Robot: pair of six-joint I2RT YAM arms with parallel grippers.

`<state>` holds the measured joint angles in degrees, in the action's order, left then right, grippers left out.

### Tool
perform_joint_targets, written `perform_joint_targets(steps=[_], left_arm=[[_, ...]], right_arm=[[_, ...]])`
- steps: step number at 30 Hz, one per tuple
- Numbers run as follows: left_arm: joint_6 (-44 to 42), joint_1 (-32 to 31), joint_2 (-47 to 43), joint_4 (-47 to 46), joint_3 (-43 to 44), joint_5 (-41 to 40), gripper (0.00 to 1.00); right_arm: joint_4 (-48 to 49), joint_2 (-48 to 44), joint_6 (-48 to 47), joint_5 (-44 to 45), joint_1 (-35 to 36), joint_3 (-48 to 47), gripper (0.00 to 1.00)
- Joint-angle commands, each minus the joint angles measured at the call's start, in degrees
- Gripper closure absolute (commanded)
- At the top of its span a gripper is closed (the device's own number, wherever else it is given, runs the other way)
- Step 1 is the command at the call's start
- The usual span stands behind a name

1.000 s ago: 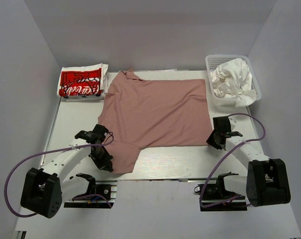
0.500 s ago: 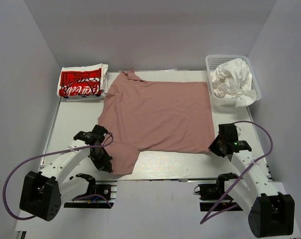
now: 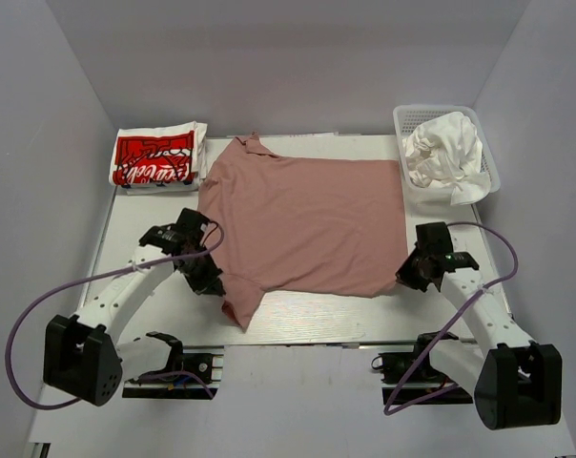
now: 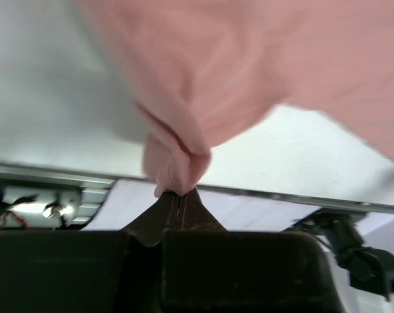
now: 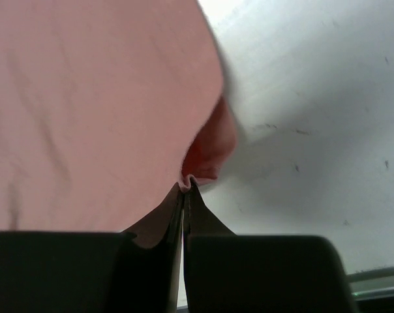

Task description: Fold and stack the t-shirts

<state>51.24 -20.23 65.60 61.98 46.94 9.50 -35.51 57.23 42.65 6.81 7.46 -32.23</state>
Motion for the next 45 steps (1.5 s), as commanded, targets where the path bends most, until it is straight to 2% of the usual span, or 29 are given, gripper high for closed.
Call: perform_joint_targets(steps=[1, 4, 7, 13, 14, 15, 18, 22, 29, 35, 37, 38, 39, 40, 41, 42, 44, 45], left_arm=[[-2.02, -0.25, 3.11, -6.67, 6.74, 1.40, 1.00], [-4.13, 0.63, 9.09, -10.98, 13.58, 3.51, 1.00], [-4.13, 0.63, 16.18, -11.53, 22.10, 0.27, 1.00], [-5.45, 2.04, 31.23, -4.77, 42.92, -10.53, 1.00], [-5.45, 2.73, 35.08, -2.76, 45.41, -11.25, 1.00], [-5.45, 3.61, 36.77, -1.95, 49.70, -12.21, 1.00], [-5.45, 5.45, 41.17, -1.06, 55.52, -13.01, 1.00], [-5.45, 8.09, 44.69, -1.07, 60.46, -13.01, 1.00], [-7.12, 11.00, 50.58, -3.35, 67.13, -9.85, 1.00], [-8.35, 12.84, 56.20, -5.81, 69.51, -8.10, 0.99], [-9.23, 12.85, 58.05, -7.92, 70.39, -7.21, 0.85], [-9.84, 12.85, 58.75, -7.92, 70.92, -6.69, 0.76], [-9.85, 12.85, 59.54, -8.79, 72.32, -6.68, 0.68], [-10.37, 13.37, 61.12, -8.80, 73.29, -6.16, 0.36], [-11.24, 13.37, 61.66, -9.32, 74.17, -5.20, 0.20], [-11.78, 13.37, 61.66, -9.33, 75.83, -5.19, 0.00], [-13.09, 13.37, 61.66, -9.33, 76.46, -4.49, 0.00], [-13.10, 13.37, 60.88, -10.02, 76.46, -4.49, 0.00]], right_arm=[[4.03, 2.87, -2.56, -0.92, 0.01, -5.64, 1.00], [4.83, 7.17, -4.32, -0.66, 0.09, -10.39, 1.00], [6.06, 10.96, -5.03, -0.74, 0.18, -15.05, 1.00], [7.56, 17.56, -4.87, 2.24, -0.26, -23.66, 1.00], [7.56, 19.48, -5.73, 2.77, -0.17, -26.19, 1.00], [7.73, 20.11, -5.65, 3.99, -0.26, -26.92, 1.00], [7.56, 24.41, -6.53, 5.31, -0.34, -30.96, 1.00], [5.28, 29.77, -7.67, 7.34, -0.87, -37.36, 1.00], [6.68, 34.26, -7.85, 9.45, -1.66, -40.37, 1.00], [7.12, 39.97, -9.34, 10.16, -2.36, -43.79, 1.00], [7.38, 42.60, -10.39, 10.16, -2.28, -45.90, 1.00], [7.56, 44.79, -10.57, 10.24, -2.10, -46.43, 0.86], [7.38, 45.94, -11.53, 10.42, -2.19, -47.65, 0.82], [6.95, 46.65, -11.71, 9.72, -1.93, -49.58, 0.75], [5.55, 47.35, -11.72, 9.80, -1.93, -51.34, 0.63], [4.49, 47.53, -12.93, 9.45, -1.84, -52.05, 0.58], [4.31, 46.57, -13.03, 8.58, -1.58, -52.68, 0.43], [5.00, 46.04, -13.99, 7.18, -1.40, -52.24, 0.39]])
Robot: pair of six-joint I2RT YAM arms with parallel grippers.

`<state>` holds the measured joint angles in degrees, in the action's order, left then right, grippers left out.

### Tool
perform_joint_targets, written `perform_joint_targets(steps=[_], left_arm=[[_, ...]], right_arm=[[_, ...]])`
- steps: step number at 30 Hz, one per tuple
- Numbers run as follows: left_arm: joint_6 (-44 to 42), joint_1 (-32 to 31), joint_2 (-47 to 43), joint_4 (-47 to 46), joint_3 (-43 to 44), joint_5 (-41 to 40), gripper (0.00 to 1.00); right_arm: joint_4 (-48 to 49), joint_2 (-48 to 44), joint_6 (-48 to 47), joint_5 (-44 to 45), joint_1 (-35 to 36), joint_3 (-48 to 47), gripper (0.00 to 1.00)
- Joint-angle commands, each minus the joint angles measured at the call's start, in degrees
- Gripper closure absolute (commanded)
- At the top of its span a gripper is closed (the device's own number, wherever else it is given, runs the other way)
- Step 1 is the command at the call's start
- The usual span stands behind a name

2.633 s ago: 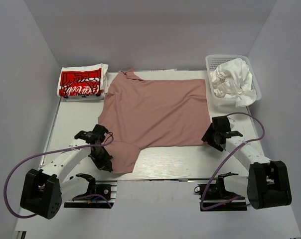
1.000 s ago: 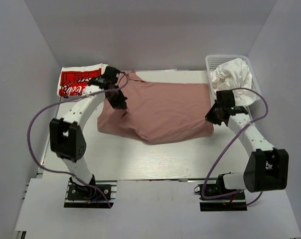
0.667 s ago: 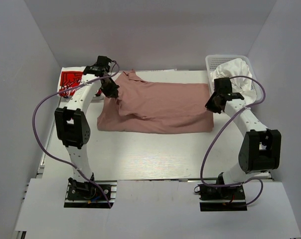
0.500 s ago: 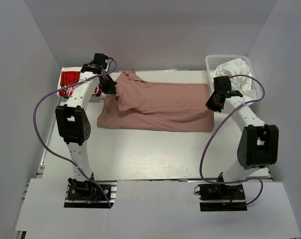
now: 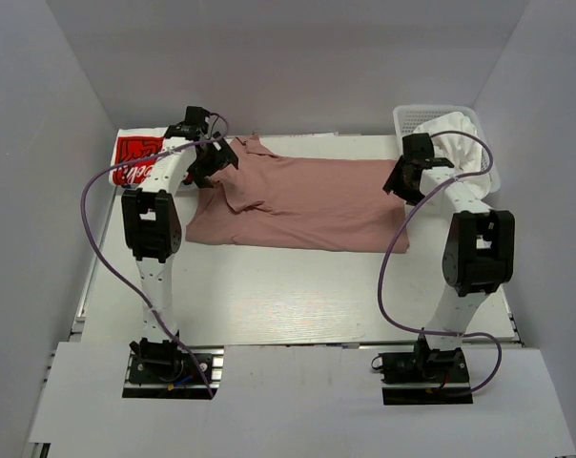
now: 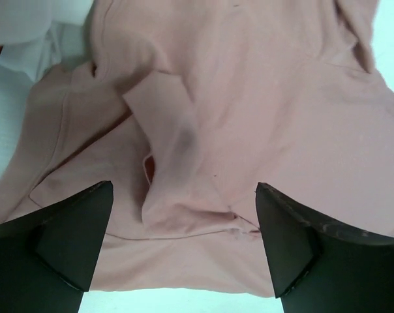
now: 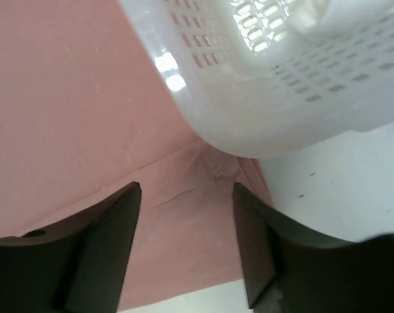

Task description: Fold and stack the t-shirts

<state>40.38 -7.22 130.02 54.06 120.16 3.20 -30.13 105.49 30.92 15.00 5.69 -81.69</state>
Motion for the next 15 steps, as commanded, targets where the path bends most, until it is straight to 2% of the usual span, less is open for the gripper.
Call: perform_joint_targets(steps=[1, 2, 3, 8, 10, 11, 15], left_arm=[[-2.76, -0.41, -4.50, -2.64, 2.20, 1.11, 0.00], [-2.76, -1.21, -5.73, -3.26, 0.71, 1.10, 0.00], [-2.76, -1.21, -8.70, -4.05, -3.66, 0.41, 0.00], [-1.62, -1.74, -18.91, -11.52, -23.17, 1.90, 0.00], [-1.10, -1.74, -22.42, -14.14, -28.20, 1.19, 0.00], [-1.09, -1.74, -23.31, -15.12, -32.84, 1.19, 0.00], [-1.09, -1.74, -23.41, -17.68, -40.34, -1.00, 0.00]], right_arm=[[-0.19, -4.05, -2.00, -2.07, 0.28, -2.16, 0.34], [-0.02, -4.68, -2.00, -5.13, 0.54, -1.11, 0.27], [0.42, -5.38, -2.61, -6.29, 1.24, -0.41, 0.10], [4.02, -9.34, -3.41, -10.52, 4.32, 6.89, 0.10], [6.47, -9.69, -3.06, -12.36, 5.29, 10.73, 0.10], [8.05, -9.52, -2.79, -12.98, 5.29, 11.55, 0.10], [13.07, -5.84, -2.44, -15.97, 6.52, 15.24, 0.10]])
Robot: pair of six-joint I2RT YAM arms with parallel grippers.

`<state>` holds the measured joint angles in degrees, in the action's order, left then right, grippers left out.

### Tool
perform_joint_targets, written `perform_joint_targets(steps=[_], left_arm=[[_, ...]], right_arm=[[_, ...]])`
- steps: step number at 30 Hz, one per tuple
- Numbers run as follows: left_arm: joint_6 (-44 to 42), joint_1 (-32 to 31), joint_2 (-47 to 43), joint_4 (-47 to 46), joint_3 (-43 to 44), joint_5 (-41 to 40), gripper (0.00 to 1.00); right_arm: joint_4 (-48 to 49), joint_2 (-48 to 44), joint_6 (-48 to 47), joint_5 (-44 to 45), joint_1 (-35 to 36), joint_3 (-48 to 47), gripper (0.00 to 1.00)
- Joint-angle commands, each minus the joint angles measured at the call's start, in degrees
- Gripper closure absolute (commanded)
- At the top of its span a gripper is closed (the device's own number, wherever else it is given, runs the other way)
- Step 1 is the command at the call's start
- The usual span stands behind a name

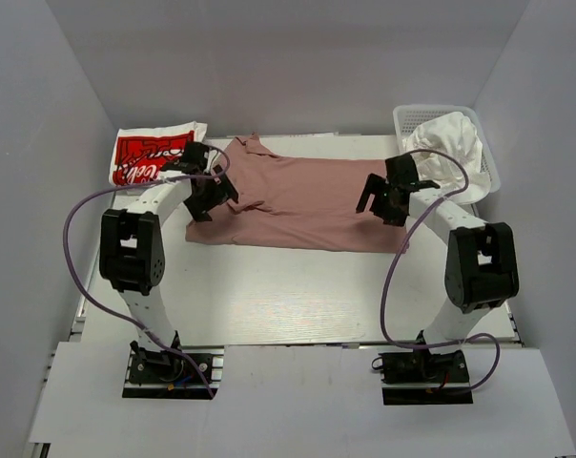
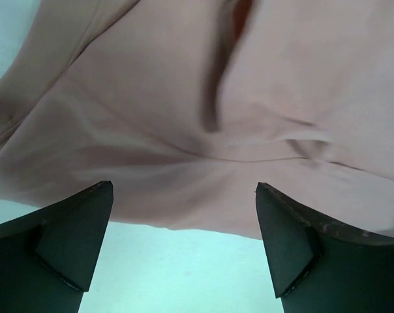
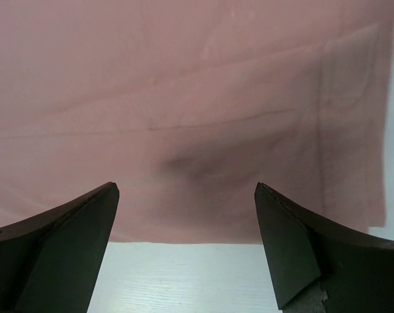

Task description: Fold and stack the t-shirts

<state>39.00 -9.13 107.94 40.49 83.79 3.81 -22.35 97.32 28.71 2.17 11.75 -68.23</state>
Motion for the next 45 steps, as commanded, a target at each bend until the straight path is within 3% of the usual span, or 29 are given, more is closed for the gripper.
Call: perform_joint_targets(steps=[1, 6, 9, 15, 18, 24, 27, 31, 35, 45], left_arm=[[0.28, 0.16, -0.63, -4.10, -5.29, -1.62, 0.00], [1.68, 0.68, 2.62, -1.21, -8.11, -7.91, 0.00], [3.26, 1.30, 3.42, 1.51, -10.39, -11.72, 0.00], [4.94, 1.30, 1.93, 1.16, -19.17, -9.88, 0.00], [6.43, 1.30, -3.16, 1.87, -30.30, -9.26, 0.00], [12.32, -0.02, -24.24, 7.22, -45.10, -7.33, 0.00], [12.94, -0.54, -35.03, 12.32, -44.33, -7.32, 0.00], [12.94, -0.54, -40.70, 15.67, -37.75, -9.18, 0.00], [8.47, -1.07, -38.34, 12.43, -31.86, -6.73, 0.00], [5.64, -4.50, -26.56, 5.40, -31.85, -2.76, 0.00]], right_arm=[[5.47, 2.96, -0.49, -2.79, 0.56, 2.13, 0.10], [5.91, 4.99, 0.29, -0.15, 0.64, 5.37, 0.10], [8.54, 2.54, 1.44, -0.86, 0.47, 12.74, 0.10], [8.55, -3.00, 1.70, 0.11, 0.29, 21.44, 0.10], [8.02, -8.19, 1.79, 1.07, 0.38, 26.10, 0.10], [2.49, -24.79, 1.01, 2.22, 2.22, 33.77, 0.10], [-2.42, -33.06, -0.31, 4.59, 3.54, 32.81, 0.10], [-2.80, -38.07, -2.16, 3.73, 4.86, 28.95, 0.10], [1.51, -37.65, -2.87, 0.03, 5.56, 28.32, 0.10], [2.57, -31.76, -2.17, 1.52, 5.57, 26.65, 0.10]])
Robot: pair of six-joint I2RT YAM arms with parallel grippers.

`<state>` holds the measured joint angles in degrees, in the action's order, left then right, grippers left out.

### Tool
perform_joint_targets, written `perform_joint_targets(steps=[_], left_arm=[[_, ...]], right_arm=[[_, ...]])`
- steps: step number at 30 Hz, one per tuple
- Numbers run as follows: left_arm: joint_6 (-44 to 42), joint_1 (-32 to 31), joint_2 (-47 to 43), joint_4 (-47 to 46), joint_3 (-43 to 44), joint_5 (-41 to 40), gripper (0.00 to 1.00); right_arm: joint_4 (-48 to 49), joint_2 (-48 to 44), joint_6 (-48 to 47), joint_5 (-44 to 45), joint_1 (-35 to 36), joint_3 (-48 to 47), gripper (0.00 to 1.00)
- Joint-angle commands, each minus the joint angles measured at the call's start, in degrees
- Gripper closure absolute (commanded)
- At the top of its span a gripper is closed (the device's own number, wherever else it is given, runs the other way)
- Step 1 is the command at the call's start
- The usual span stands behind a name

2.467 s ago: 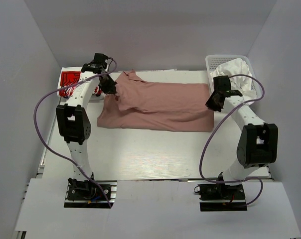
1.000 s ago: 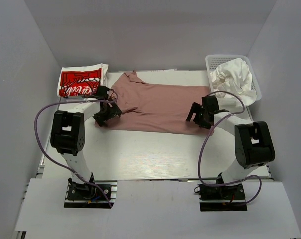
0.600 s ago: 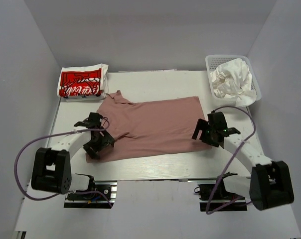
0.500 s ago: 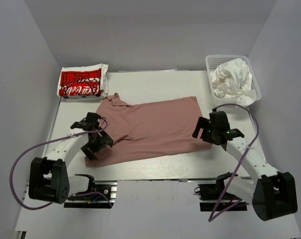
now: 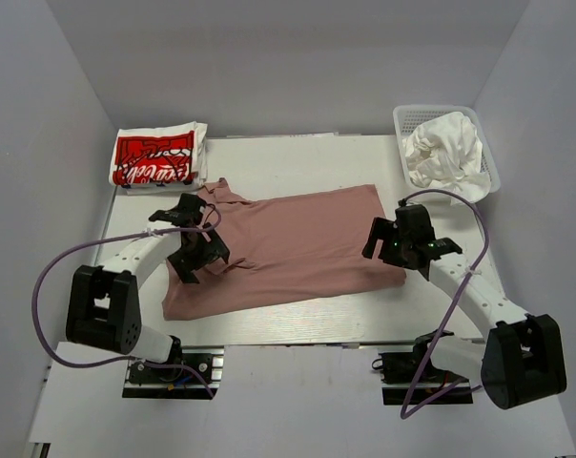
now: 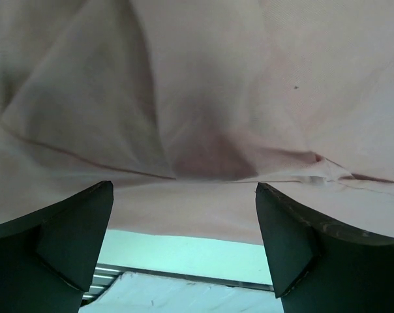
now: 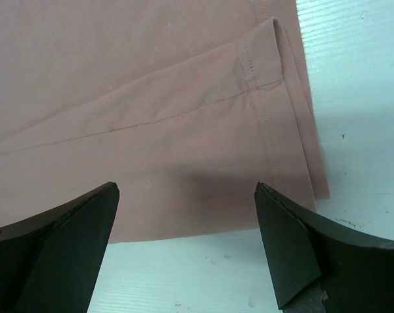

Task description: Fold and stack the t-shirts

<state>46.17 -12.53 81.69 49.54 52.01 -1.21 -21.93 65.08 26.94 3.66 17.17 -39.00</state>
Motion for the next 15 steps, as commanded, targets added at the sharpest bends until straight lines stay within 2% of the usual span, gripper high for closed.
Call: perform_joint_targets(steps=[1, 8, 11, 15], left_arm=[[-1.52, -1.70, 0.22, -4.79, -0.59, 2.79, 0.00], [-2.14, -2.85, 4.70, -15.60, 0.28, 1.58, 0.01], [-2.84, -2.85, 10.49, -16.76, 4.75, 0.07, 0.01], [-4.25, -2.32, 18.40, -15.53, 16.85, -0.81, 0.01]], right_arm=[[2.25, 0.75, -0.22, -0.14, 0.15, -2.57, 0.10], [2.77, 2.07, -0.66, -0.76, 0.06, -3.27, 0.10], [2.69, 1.90, -0.84, 0.47, -0.03, -3.62, 0.10], [3.12, 0.93, -1.01, 1.88, -0.03, -4.41, 0.10]])
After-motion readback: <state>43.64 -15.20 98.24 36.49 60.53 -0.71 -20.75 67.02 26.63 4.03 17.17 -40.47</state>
